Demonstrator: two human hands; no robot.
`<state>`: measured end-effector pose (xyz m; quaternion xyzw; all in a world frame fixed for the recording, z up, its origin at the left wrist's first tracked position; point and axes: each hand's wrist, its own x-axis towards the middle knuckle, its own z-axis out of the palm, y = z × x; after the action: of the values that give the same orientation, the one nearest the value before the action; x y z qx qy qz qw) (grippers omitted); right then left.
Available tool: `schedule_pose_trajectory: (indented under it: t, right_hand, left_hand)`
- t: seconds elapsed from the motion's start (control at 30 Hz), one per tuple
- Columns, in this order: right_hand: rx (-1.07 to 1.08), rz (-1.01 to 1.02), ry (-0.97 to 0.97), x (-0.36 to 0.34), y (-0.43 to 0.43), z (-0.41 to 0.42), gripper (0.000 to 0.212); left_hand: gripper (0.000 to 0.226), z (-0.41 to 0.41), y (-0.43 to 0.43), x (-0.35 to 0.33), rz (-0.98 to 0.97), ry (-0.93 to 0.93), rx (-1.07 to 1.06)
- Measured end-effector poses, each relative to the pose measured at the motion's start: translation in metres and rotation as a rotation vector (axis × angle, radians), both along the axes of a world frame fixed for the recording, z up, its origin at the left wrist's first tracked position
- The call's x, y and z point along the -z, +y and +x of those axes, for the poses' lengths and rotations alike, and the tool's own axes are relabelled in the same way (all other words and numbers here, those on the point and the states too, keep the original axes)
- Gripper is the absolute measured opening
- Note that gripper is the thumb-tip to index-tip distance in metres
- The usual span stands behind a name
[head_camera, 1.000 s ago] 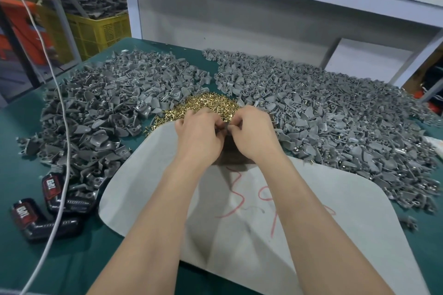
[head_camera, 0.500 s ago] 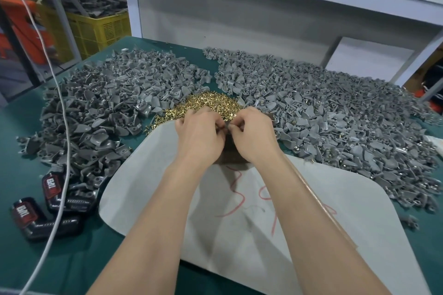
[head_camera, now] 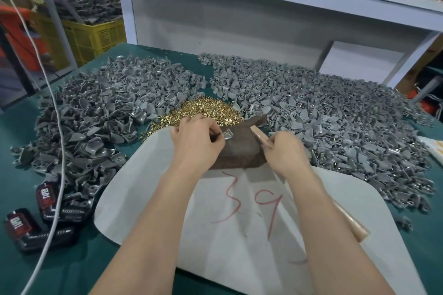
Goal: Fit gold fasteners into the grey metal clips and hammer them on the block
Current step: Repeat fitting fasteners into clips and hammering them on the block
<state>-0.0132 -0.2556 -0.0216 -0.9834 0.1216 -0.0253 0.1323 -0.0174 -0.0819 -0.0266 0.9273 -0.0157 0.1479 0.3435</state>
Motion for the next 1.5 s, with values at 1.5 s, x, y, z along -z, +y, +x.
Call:
schedule_pose_trajectory:
  t: [1.5]
  right_hand:
    - [-0.374,0.079,-0.338,-0.027,0.019,-0.061,0.050]
  left_hand:
    - [0.006,-0.002,0.002,-0.004,-0.004,-0.023,-0.003]
